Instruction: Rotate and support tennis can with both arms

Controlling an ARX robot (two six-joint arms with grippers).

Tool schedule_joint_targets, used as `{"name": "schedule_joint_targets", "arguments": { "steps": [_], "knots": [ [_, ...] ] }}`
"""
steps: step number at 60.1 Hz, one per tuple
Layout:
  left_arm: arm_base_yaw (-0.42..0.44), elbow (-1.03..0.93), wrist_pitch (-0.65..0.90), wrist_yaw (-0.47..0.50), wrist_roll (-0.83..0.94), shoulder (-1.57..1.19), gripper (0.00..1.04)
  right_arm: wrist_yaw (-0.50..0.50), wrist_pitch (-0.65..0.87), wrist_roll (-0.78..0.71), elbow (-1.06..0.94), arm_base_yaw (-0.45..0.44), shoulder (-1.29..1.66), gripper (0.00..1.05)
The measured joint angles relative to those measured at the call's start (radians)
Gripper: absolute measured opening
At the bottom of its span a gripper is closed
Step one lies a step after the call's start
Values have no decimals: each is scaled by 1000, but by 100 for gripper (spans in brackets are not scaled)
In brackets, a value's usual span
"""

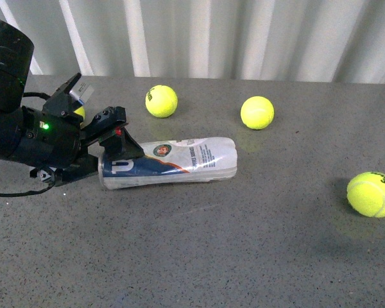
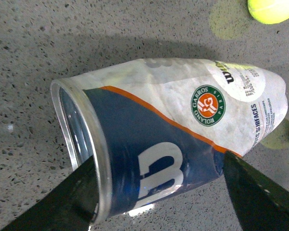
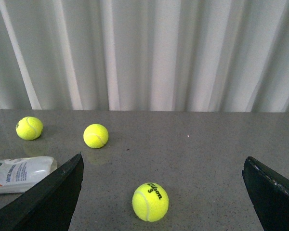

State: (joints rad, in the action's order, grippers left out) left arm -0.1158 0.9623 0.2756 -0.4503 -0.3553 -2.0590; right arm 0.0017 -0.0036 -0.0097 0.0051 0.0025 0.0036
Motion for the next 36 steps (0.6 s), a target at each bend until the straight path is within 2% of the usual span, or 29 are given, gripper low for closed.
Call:
{"name": "schedule_joint_targets", "arguments": {
  "steps": [13,21,27,36],
  "knots": [
    [-5,-5,25,-8,-43,-4,32,0,0,0,0,0,0,98],
    [3,-13,26,-72,-85,14,13,0,0,0,0,0,0,98],
    [1,-17,2,-153,-106,93,4,0,0,0,0,0,0,98],
    [-24,20,-139,-264,-34,274,4,0,0,0,0,0,0,98]
  ]
}}
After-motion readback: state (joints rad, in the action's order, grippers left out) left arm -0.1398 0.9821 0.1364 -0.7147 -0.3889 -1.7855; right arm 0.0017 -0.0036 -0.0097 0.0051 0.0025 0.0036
